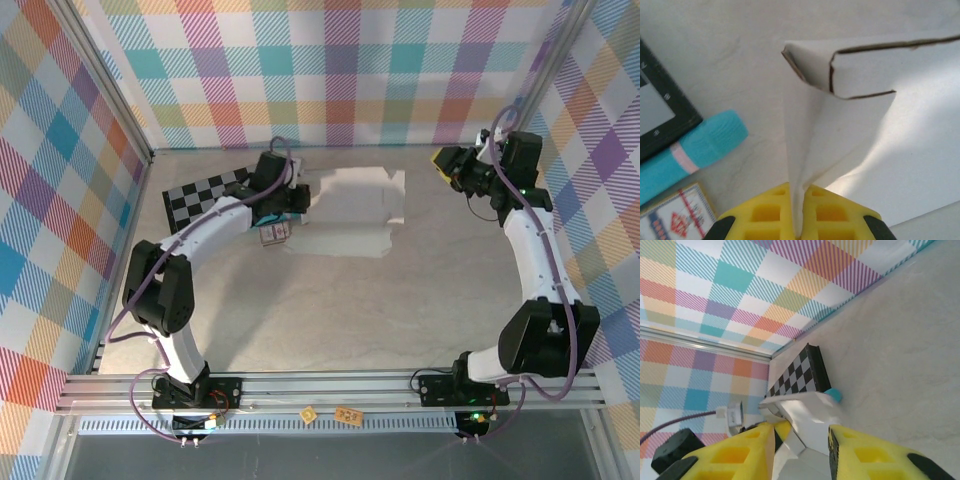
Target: Fold the paper box
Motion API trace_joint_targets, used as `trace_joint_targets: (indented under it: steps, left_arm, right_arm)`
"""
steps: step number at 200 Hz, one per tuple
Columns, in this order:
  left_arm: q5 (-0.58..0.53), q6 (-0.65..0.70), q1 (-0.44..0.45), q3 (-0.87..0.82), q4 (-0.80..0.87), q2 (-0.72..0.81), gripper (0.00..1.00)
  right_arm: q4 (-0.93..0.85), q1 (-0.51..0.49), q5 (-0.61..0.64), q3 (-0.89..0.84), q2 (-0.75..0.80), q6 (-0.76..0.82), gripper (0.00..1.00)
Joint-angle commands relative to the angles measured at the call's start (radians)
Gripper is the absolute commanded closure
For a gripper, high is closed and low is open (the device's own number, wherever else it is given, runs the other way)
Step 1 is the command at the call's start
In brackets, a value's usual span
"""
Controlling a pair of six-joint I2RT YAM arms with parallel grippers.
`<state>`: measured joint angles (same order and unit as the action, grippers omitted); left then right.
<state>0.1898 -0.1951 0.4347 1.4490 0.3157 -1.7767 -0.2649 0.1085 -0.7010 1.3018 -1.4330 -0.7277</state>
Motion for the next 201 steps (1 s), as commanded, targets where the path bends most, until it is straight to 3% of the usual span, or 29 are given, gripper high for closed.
trace_joint_targets:
  steps: [1, 28, 63, 108, 201]
  left_arm:
    - [0.319, -0.063, -0.058, 0.086, -0.027, -0.039, 1.0]
    - [0.438, -0.107, -0.089, 0.119, -0.054, -0.077, 1.0]
    - [0.468, -0.104, -0.09, 0.137, -0.047, -0.11, 1.0]
    - [0.478, -0.106, -0.091, 0.177, 0.016, -0.147, 1.0]
    - [0.48, -0.112, -0.091, 0.228, 0.049, -0.203, 1.0]
  right_arm:
    - [0.127, 0.005, -0.212, -0.06, -0.071, -0.024, 0.68]
    - [0.255, 0.005, -0.342, -0.097, -0.129, -0.022, 0.69]
    - [0.448, 0.001, -0.453, -0.09, -0.158, -0.12, 0.68]
    - [0.422, -0.033, -0.505, -0.061, -0.182, -0.091, 0.68]
    - [0.384, -0.069, -0.496, -0.028, -0.196, -0.064, 0.66]
